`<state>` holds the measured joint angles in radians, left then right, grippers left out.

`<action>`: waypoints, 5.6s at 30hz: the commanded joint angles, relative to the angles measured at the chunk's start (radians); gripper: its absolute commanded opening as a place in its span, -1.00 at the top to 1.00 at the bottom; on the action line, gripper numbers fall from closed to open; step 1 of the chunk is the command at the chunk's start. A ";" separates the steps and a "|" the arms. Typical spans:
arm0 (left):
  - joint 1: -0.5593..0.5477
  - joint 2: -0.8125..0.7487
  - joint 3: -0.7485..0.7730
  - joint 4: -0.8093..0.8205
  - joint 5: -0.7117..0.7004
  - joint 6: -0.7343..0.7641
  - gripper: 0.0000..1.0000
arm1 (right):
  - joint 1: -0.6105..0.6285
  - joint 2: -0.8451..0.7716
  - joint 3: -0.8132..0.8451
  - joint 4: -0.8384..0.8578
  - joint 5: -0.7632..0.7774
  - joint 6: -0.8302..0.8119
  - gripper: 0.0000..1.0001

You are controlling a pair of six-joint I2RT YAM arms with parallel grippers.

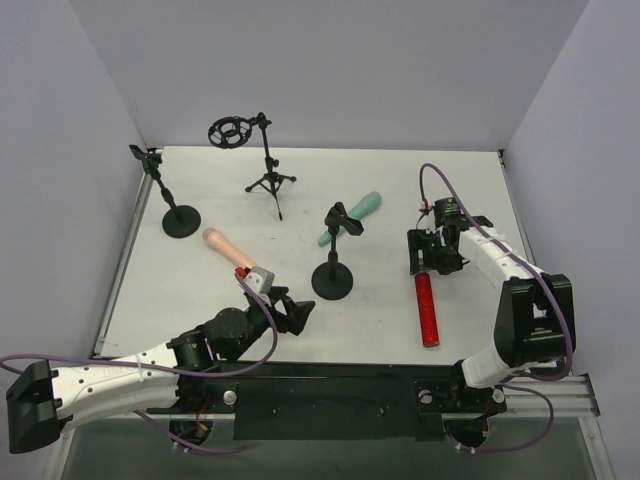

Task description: Attach the microphones to the stand

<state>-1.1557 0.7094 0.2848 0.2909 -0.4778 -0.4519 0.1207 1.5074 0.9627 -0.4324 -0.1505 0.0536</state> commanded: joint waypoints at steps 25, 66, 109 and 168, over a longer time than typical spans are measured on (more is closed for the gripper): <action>0.013 0.004 0.019 0.021 0.024 -0.022 -0.81 | 0.034 0.220 0.082 -0.072 0.063 0.058 -0.02; 0.356 0.183 0.683 -0.622 0.662 0.646 -0.80 | -0.061 -0.388 0.320 -0.207 -0.650 -0.451 0.91; 0.611 0.909 1.373 -0.849 1.527 1.159 -0.79 | -0.018 -0.429 0.248 -0.281 -0.954 -0.610 0.95; 0.352 0.562 1.011 -0.499 0.699 0.483 -0.48 | 0.073 -0.300 0.521 -0.379 -0.828 -0.571 0.95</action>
<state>-0.7982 1.3174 1.2846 -0.2504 0.2100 0.0731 0.1852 1.2293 1.4479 -0.7975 -0.9508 -0.5259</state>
